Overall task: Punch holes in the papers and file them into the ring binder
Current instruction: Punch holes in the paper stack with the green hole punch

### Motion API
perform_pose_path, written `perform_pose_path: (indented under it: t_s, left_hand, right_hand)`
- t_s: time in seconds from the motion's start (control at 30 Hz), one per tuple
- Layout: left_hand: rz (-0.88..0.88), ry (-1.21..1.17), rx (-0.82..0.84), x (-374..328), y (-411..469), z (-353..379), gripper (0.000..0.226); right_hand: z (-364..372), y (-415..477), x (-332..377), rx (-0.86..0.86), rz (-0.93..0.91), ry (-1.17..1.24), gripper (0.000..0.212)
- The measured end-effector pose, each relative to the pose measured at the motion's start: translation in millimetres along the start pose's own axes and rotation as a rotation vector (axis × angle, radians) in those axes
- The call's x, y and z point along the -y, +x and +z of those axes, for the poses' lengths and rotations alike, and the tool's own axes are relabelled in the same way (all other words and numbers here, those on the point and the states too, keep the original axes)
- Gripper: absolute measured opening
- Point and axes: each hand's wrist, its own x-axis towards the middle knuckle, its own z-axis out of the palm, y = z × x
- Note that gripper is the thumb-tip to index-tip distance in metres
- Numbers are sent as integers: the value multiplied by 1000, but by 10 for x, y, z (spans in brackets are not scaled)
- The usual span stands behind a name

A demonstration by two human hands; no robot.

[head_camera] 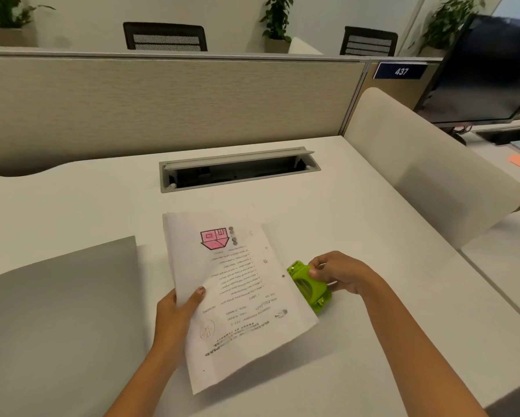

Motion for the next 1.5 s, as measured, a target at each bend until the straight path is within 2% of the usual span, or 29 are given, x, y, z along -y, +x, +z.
perform_pose_path:
  t_s: [0.1,0.27,0.37,0.53,0.73,0.8,0.87,0.97,1.07,1.23,1.5]
  left_hand:
    - [21,23,-9,6,33,-21,14]
    - [43,47,-21,16,17,-15,13]
    - [41,43,-24,13,2,-13,13]
    - [36,26,-26,-18,-20,-12,12]
    - [36,11,-36,-72,-50,-24,10]
    - [32,5,-46,-85,-47,-58,12]
    - [22,-1,-51,-96,-44,-97,15]
    - [20,-25,-49,-130,-58,-134,15]
    - [21,-41,-46,-180,-90,-151,15]
    - [24,-36,-43,-245,-157,-188,15]
    - [74,-87,-61,-305,-313,-278,25]
  right_hand:
    - [22,6,-16,-46,-8,53,10]
    - [75,51,9,-220,13,144,19]
    - [89,108,2,-329,21,145,12]
    - [145,113,48,-582,-5,-77,15]
    - [188,137,60,-605,-16,-184,15]
    - [221,127,32,-623,-27,-201,20]
    - [296,98,-8,-741,-107,-276,24]
    - [492,-43,-29,-926,-375,-293,16]
    - [700,-190,3,-811,-562,-138,9]
    - [971,-319,86,-419,-415,190,16]
    - [1061,-460,214,-430,-434,240,8]
